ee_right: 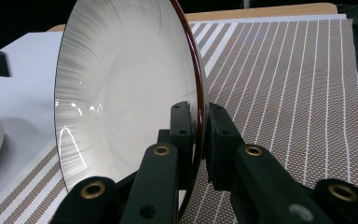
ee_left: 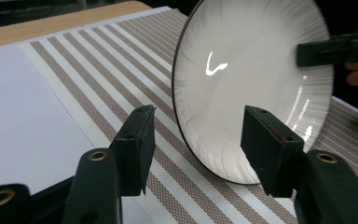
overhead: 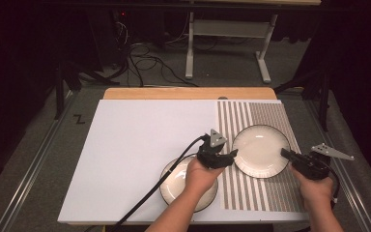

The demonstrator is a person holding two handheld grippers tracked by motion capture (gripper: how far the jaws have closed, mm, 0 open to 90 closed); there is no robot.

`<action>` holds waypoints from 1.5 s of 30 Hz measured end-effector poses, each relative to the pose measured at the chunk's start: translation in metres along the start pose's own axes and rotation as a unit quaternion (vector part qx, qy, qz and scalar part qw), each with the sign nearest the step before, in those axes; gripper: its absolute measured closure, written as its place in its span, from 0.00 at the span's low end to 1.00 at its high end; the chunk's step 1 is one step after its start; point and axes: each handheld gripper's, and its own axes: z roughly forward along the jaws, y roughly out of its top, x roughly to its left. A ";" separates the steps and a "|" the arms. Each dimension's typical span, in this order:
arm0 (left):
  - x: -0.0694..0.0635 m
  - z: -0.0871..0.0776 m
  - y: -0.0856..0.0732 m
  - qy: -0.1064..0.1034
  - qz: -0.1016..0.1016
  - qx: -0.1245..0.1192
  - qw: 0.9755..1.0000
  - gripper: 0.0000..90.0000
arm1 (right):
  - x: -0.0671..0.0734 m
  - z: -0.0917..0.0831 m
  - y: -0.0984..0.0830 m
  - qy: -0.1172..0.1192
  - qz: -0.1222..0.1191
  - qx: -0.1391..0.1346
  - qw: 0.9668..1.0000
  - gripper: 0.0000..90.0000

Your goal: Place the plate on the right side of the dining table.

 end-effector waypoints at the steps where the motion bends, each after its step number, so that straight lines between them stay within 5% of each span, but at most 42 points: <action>1: 0.000 -0.003 -0.001 -0.001 0.001 -0.004 1.000 0.50 | -0.001 0.001 0.000 -0.001 0.000 0.001 1.000 0.93; 12: 0.021 -0.047 -0.026 0.018 -0.003 -0.024 1.000 0.49 | -0.007 0.008 0.000 -0.005 0.018 0.015 1.000 0.92; 23: 0.065 -0.110 -0.049 0.069 -0.017 -0.033 0.997 0.49 | -0.019 0.022 -0.002 -0.003 0.056 0.035 0.998 0.90; 30: 0.093 -0.141 -0.069 0.094 -0.044 -0.038 0.994 0.49 | -0.024 0.028 -0.002 0.003 0.079 0.039 0.996 0.89; 45: 0.107 -0.155 -0.088 0.102 -0.066 -0.039 0.992 0.49 | -0.031 0.041 -0.006 -0.021 0.103 0.063 0.992 0.84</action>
